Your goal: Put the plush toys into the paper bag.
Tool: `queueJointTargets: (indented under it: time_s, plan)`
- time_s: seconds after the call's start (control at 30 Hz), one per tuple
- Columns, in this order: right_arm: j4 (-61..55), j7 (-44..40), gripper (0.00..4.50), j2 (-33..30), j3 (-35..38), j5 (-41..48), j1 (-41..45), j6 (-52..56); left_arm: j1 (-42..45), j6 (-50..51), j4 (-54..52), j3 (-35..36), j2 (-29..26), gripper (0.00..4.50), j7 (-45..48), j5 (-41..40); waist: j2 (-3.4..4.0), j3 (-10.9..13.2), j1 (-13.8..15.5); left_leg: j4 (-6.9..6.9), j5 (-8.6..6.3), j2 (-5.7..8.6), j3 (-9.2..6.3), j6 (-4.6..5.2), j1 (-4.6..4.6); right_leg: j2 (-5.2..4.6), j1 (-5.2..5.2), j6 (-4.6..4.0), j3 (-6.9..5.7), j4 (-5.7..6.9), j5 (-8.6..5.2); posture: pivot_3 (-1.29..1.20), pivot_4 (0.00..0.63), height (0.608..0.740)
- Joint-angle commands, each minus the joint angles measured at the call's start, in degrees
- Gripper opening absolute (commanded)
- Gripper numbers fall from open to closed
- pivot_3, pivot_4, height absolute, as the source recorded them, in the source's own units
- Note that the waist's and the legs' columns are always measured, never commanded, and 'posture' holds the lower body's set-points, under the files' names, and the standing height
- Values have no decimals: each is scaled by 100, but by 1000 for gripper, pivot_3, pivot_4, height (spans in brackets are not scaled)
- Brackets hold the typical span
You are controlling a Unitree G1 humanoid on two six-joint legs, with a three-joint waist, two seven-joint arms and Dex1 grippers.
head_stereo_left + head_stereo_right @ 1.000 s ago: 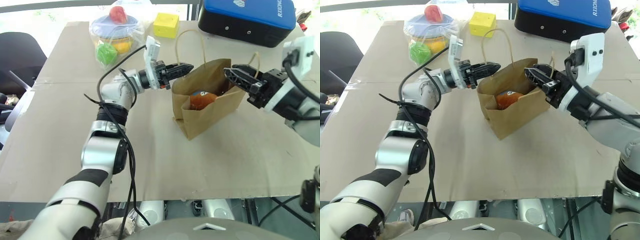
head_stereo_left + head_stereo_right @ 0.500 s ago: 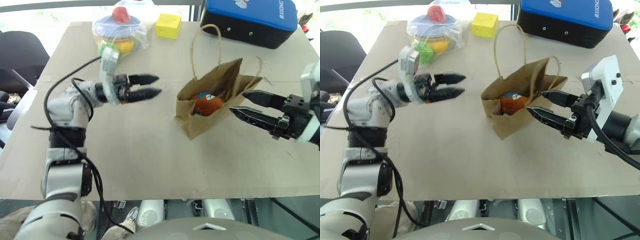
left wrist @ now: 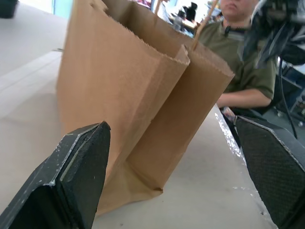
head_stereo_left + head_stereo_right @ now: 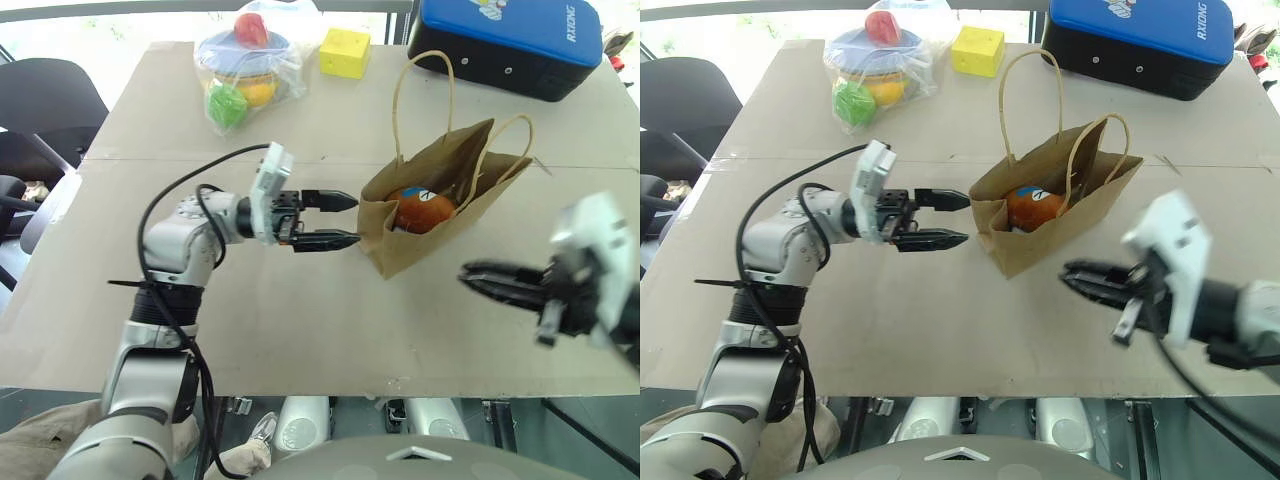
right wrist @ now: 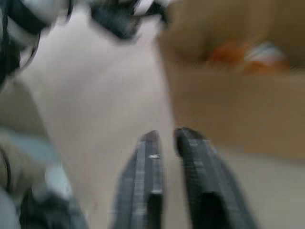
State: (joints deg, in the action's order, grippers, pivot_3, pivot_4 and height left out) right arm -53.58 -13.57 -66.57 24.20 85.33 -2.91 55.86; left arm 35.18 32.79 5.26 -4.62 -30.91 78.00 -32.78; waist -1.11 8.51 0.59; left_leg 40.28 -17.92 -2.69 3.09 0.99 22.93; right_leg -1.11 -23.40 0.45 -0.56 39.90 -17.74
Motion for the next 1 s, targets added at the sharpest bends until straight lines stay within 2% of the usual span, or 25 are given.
queueJointTargets:
  time_s: [0.03, 0.17, 0.23, 0.47, 0.63, 1.0]
  plan:
    - [433, -134, 49, 642, -1807, -2073, 777, -518, 134, -315, -48, -185, 98, 4500, -21, 231, -13, -6, -36, 2, 0, 1, -2, 0, -2, 5, 0, 1, 4, 0, 0, 0, 150, 729]
    - [1340, -316, 49, 1449, -3413, -3975, 1765, -1043, -25, -489, -370, -358, 104, 4500, -97, 417, -9, -4, -83, 1, 0, 27, -31, 0, -4, 8, -1, 1, 13, 3, 1, 0, 150, 729]
    - [1916, -360, 49, 2099, -3739, -4423, 2209, -1308, -134, -636, -534, -393, 184, 4500, -371, 575, -7, -3, -131, 0, 1, 27, -44, -1, -4, 10, -4, 1, 19, 2, 1, 0, 150, 729]
    - [2222, -991, 49, 2592, -3974, -5077, 2291, -1445, -291, -722, -827, -307, 522, 4500, -1316, 769, -6, -2, -58, 1, -1, 31, -49, 1, 7, -6, -11, 2, 15, 1, 2, 0, 150, 729]
    - [2525, -1235, 49, 2955, -4012, -5406, 2355, -1533, -353, -900, -902, -272, 1023, 4500, -2537, 1227, -6, -3, -61, 3, -1, 34, -50, 2, 0, -7, -8, 4, 15, 11, 3, 0, 150, 729]
    - [2874, -1374, 49, 3664, -4005, -5949, 2244, -1607, -470, -1220, -1184, -467, 1936, 4500, -4442, 2100, -6, -4, -64, 3, -1, 34, -49, 1, 0, -8, -9, 4, 16, 15, 3, 0, 150, 729]
